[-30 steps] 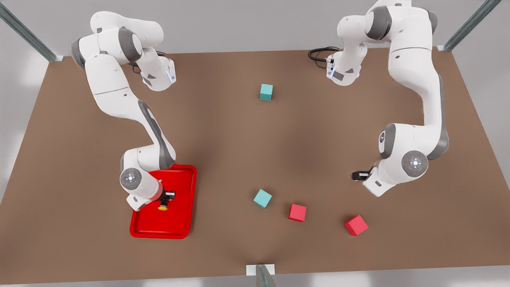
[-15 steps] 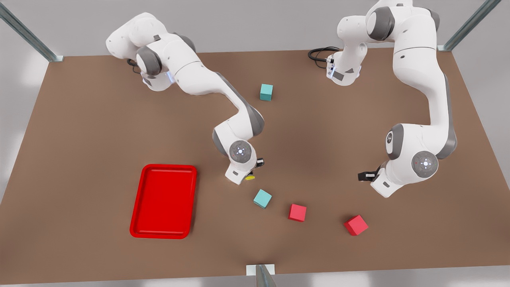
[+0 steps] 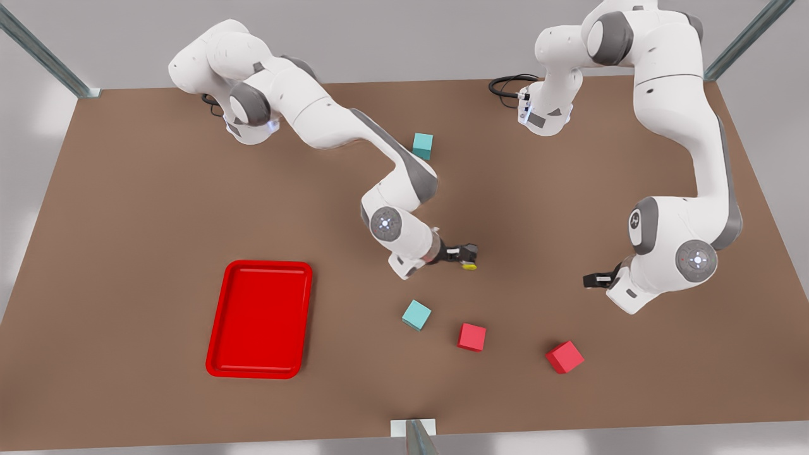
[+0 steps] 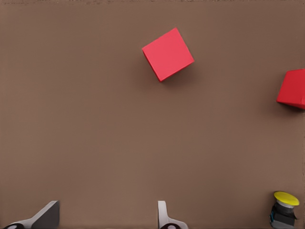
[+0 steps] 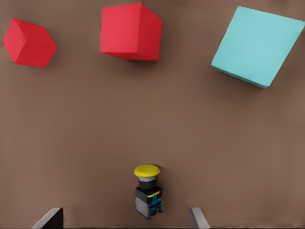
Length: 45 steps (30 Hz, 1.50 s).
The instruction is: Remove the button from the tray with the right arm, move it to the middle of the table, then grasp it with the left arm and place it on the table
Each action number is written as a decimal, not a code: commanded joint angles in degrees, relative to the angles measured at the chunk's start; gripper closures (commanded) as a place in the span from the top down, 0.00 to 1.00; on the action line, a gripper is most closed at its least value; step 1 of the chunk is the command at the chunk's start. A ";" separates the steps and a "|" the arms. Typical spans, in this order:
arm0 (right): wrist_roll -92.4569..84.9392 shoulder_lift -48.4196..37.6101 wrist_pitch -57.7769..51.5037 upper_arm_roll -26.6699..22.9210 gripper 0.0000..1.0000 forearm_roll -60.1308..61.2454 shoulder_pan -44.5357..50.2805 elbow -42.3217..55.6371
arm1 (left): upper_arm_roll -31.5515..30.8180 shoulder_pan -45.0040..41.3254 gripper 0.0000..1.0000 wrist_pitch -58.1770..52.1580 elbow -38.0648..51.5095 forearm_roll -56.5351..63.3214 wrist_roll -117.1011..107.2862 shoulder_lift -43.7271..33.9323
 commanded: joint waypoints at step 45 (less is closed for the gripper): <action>-24.06 -35.34 -28.33 22.86 1.00 -41.01 -45.92 -20.17 | -19.31 -11.67 1.00 35.04 -28.51 23.32 -55.56 4.59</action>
